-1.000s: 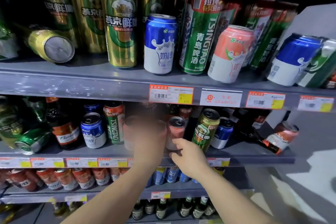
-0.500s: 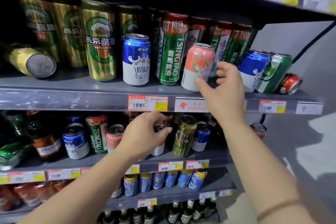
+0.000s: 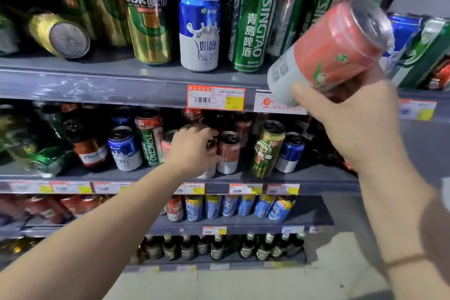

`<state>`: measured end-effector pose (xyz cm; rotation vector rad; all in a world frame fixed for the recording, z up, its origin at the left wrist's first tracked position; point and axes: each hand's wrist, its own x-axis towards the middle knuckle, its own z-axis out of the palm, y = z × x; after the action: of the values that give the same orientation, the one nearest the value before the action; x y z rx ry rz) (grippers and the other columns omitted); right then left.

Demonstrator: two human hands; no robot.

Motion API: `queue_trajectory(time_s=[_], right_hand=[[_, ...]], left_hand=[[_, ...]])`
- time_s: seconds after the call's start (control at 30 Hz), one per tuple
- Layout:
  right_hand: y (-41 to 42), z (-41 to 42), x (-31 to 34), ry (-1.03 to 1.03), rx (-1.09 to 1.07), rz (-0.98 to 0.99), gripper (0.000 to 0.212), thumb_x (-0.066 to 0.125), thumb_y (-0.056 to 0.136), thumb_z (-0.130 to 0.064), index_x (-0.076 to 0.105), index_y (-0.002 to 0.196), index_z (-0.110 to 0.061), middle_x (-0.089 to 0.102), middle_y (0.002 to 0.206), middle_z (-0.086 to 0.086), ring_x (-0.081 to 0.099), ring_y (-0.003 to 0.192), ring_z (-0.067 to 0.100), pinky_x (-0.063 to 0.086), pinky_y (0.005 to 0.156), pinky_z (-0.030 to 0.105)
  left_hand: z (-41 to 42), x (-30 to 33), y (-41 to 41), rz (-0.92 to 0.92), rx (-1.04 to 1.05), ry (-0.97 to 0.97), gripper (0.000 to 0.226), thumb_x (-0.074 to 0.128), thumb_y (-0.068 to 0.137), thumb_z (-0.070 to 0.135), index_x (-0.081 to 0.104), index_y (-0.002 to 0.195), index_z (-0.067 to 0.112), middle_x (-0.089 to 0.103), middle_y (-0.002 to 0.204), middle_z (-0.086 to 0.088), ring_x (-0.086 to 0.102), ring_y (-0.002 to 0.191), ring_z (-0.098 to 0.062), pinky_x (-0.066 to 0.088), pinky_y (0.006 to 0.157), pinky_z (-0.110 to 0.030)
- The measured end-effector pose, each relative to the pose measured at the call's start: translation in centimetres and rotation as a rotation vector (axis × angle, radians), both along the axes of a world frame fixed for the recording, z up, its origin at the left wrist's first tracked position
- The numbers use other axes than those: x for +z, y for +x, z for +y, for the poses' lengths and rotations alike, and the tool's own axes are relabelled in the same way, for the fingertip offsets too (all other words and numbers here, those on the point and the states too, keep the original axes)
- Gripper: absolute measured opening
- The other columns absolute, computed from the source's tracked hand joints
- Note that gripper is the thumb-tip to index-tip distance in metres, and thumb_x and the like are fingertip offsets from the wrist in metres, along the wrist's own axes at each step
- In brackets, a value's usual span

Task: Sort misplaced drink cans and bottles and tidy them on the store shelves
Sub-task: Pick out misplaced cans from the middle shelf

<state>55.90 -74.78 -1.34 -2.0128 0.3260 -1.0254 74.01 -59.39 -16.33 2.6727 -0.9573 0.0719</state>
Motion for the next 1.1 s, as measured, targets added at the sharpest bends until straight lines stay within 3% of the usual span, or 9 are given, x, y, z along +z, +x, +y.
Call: queue_trajectory(time_s=[0.17, 0.3, 0.43, 0.53, 0.6, 0.77, 0.87, 0.97, 1.1], right_hand=[[-2.0, 1.4, -8.5, 0.184, 0.11, 0.336, 0.051, 0.087, 0.053, -0.038, 0.066, 0.097, -0.024, 0.072, 0.084, -0.024, 0.067, 0.076, -0.007, 0.046, 0.064, 0.008], [0.4, 1.1, -17.7, 0.281, -0.028, 0.582, 0.059, 0.086, 0.057, -0.047, 0.058, 0.107, -0.032, 0.07, 0.095, -0.018, 0.066, 0.089, 0.001, 0.053, 0.076, 0.028], [3.1, 1.6, -22.2, 0.366, -0.187, 0.554, 0.064, 0.085, 0.063, -0.045, 0.053, 0.116, -0.03, 0.062, 0.111, -0.011, 0.061, 0.1, 0.01, 0.048, 0.08, 0.028], [5.1, 2.4, -23.3, 0.341, -0.246, 0.527, 0.064, 0.083, 0.067, -0.04, 0.054, 0.123, -0.027, 0.055, 0.112, -0.01, 0.057, 0.105, 0.013, 0.046, 0.082, 0.029], [6.4, 2.9, -23.4, 0.321, -0.292, 0.512, 0.061, 0.082, 0.068, -0.04, 0.056, 0.121, -0.026, 0.055, 0.109, -0.01, 0.056, 0.105, 0.014, 0.045, 0.082, 0.03], [8.5, 3.6, -23.4, 0.329, -0.392, 0.517, 0.058, 0.08, 0.073, -0.037, 0.055, 0.123, -0.02, 0.056, 0.116, -0.001, 0.056, 0.108, 0.02, 0.039, 0.08, 0.026], [9.0, 3.4, -23.5, 0.308, -0.416, 0.512, 0.063, 0.079, 0.074, -0.036, 0.053, 0.128, -0.018, 0.054, 0.122, 0.001, 0.056, 0.112, 0.022, 0.045, 0.086, 0.032], [9.6, 3.1, -24.0, 0.332, -0.451, 0.486, 0.063, 0.079, 0.074, -0.03, 0.05, 0.129, -0.018, 0.058, 0.124, 0.001, 0.057, 0.112, 0.023, 0.047, 0.088, 0.035], [10.0, 2.5, -24.9, 0.414, -0.434, 0.458, 0.056, 0.077, 0.076, -0.022, 0.049, 0.125, -0.021, 0.066, 0.114, -0.001, 0.063, 0.101, 0.023, 0.047, 0.077, 0.029]], left_hand=[[-1.2, -2.0, 0.2, -0.095, -0.071, 0.111, 0.073, 0.063, 0.076, 0.048, 0.037, 0.144, 0.038, 0.044, 0.145, -0.002, 0.042, 0.129, -0.034, 0.024, 0.111, -0.046], [-1.9, -3.5, 0.8, -0.197, -0.153, 0.157, 0.084, 0.068, 0.069, 0.047, 0.034, 0.145, 0.038, 0.041, 0.148, -0.007, 0.037, 0.133, -0.037, 0.013, 0.115, -0.054], [-2.5, -4.8, 1.2, -0.283, -0.205, 0.209, 0.08, 0.075, 0.067, 0.03, 0.043, 0.14, 0.038, 0.049, 0.142, -0.005, 0.044, 0.128, -0.035, 0.024, 0.111, -0.058], [-2.0, -5.6, 2.5, -0.372, -0.224, 0.111, 0.088, 0.084, 0.047, 0.019, 0.05, 0.127, 0.033, 0.066, 0.118, -0.007, 0.061, 0.106, -0.037, 0.042, 0.096, -0.061], [-1.5, -6.2, 3.2, -0.414, -0.242, 0.054, 0.089, 0.083, 0.048, 0.015, 0.046, 0.127, 0.033, 0.067, 0.115, -0.008, 0.062, 0.105, -0.038, 0.043, 0.095, -0.062], [-0.6, -7.1, 4.1, -0.408, -0.24, -0.005, 0.07, 0.066, 0.063, 0.015, 0.048, 0.128, 0.031, 0.063, 0.123, -0.011, 0.057, 0.115, -0.039, 0.039, 0.1, -0.059], [-0.4, -7.3, 4.4, -0.413, -0.235, -0.055, 0.057, 0.05, 0.069, 0.02, 0.055, 0.126, 0.028, 0.062, 0.125, -0.011, 0.056, 0.116, -0.039, 0.037, 0.102, -0.056], [-0.6, -7.7, 4.5, -0.41, -0.225, -0.071, 0.064, 0.076, 0.061, 0.015, 0.059, 0.122, 0.025, 0.062, 0.125, -0.01, 0.056, 0.116, -0.038, 0.038, 0.102, -0.055], [-1.0, -7.5, 4.1, -0.377, -0.211, -0.102, 0.076, 0.087, 0.049, 0.03, 0.061, 0.119, 0.022, 0.063, 0.124, -0.01, 0.056, 0.115, -0.039, 0.037, 0.102, -0.056]])
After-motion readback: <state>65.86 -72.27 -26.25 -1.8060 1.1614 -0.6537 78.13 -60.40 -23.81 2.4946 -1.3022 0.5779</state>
